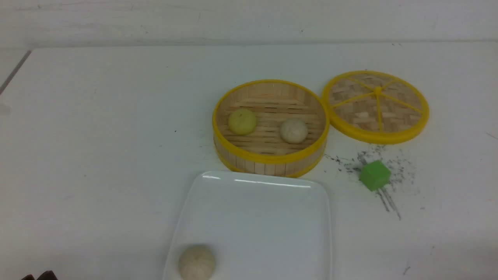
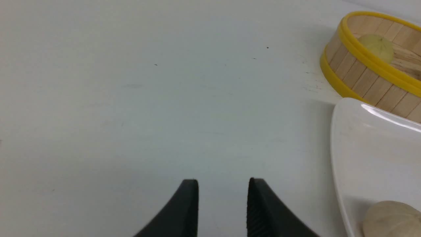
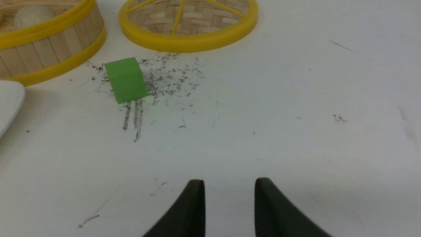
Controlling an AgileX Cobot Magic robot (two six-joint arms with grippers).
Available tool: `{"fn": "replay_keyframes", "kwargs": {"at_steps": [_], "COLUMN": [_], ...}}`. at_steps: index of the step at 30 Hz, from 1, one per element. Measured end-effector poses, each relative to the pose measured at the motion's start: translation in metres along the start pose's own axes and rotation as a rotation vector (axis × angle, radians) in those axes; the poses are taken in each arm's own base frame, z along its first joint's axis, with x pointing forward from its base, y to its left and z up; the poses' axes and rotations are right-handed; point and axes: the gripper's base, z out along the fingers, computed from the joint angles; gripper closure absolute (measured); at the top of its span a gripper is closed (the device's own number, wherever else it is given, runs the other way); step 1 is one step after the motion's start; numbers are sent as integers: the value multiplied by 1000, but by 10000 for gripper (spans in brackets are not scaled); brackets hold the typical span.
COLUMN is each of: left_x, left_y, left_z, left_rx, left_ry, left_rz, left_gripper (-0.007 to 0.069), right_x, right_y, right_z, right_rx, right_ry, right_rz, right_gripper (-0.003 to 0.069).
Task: Put the steamed buns into the plate on the white tablecloth.
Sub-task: 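Reach toward a bun in the bamboo steamer with the right gripper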
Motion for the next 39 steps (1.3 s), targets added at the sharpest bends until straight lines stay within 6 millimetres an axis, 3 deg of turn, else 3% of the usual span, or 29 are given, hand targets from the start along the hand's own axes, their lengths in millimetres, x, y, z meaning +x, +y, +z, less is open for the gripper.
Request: {"fn": "replay_keyframes", "kwargs": {"at_steps": [35,39], "left_x": [0,-1], "left_y": [1,-3], "left_z": [0,0], "left_rx": [-7,35], "left_ry": [-1,-5], "left_rz": [18,-165], "left_gripper": [384,384], "right_x": [0,0], "right_y": [0,3], "right_z": [0,0], "right_rx": [3,-29], "right_ry": [-1,-5], "right_rz": [-8,123], "right_gripper": [419,419]}}
